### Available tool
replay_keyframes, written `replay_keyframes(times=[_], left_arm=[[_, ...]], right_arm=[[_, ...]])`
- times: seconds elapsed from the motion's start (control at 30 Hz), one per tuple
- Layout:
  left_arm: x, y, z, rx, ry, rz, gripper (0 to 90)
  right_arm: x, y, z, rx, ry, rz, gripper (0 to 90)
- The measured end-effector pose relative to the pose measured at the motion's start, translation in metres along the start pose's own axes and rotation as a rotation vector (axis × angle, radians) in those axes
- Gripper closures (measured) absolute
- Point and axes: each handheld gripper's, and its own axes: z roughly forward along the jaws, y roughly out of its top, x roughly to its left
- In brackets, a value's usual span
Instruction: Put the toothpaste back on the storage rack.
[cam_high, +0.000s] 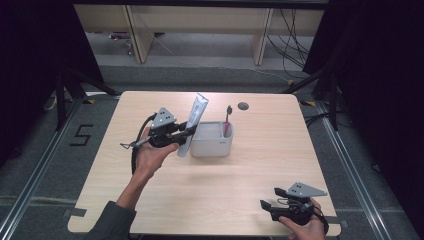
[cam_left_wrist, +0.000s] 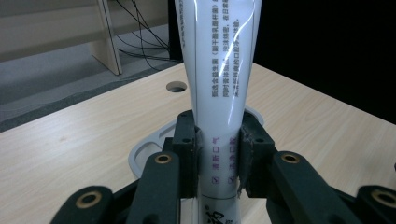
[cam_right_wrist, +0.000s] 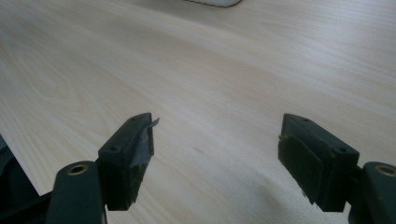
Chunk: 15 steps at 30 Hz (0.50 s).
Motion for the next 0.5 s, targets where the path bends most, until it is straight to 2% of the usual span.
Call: replay_keyframes(times=[0.43, 0.47, 0.5], left_arm=[[-0.010, 0.017, 0.016, -0.035, -0.012, -0.004, 71.6], [-0.011, 0.018, 0.018, -0.037, -0.011, -0.003, 71.6], [-0.011, 0.018, 0.019, -0.041, -0.009, -0.007, 71.6]], right_arm=[[0.000, 0.000, 0.000, 0.000, 0.001, 0.002, 27.4], [0.002, 0.000, 0.000, 0.008, 0.014, 0.037, 27.4], [0.000, 0.000, 0.000, -0.002, 0.007, 0.005, 27.4]])
